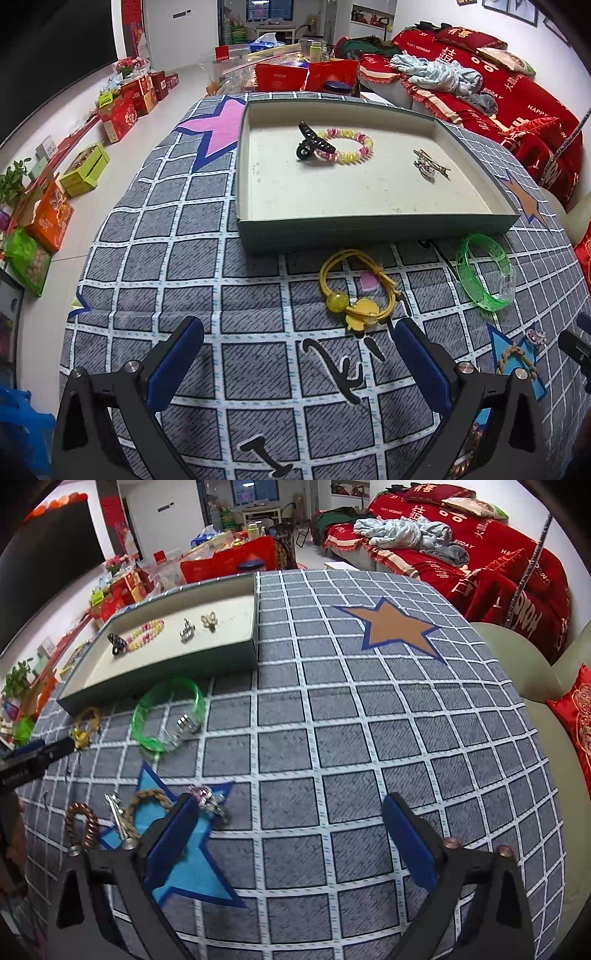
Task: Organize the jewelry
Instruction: 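Grasp the green bangle with the right tool while the left tool grasps the yellow hair tie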
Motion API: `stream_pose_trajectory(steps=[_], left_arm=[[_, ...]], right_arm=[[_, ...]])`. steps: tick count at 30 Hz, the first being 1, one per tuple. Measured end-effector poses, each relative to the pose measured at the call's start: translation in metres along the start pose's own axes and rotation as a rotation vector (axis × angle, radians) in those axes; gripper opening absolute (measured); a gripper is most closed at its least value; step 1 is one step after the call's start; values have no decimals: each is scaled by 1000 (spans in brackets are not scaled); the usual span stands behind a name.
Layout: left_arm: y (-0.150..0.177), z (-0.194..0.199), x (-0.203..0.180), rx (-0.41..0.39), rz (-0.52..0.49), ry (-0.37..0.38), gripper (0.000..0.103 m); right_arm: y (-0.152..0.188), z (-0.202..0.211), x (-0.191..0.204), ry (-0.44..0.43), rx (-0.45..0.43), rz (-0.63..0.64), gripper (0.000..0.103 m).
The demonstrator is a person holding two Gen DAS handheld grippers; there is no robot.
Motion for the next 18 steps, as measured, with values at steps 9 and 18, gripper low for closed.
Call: stream_pose_trajectory(steps=[9, 18], left_arm=[[-5, -9, -9, -10, -28, -21, 103], [-8, -18, -16, -1, -39, -23, 103]], right_arm=[[4, -10, 25, -34, 14, 121, 80], [3, -11, 56, -75, 17, 210, 79]])
Point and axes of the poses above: each gripper's, at about its wrist camera, not at the fingertips, and z roughly against the way its jaws point, x to its left, y to its underside, the point moved 5 cm from there along -z, roughly the way its jaws point, and after that the axes turned 2 degrees about z, right-handed, at the moved point
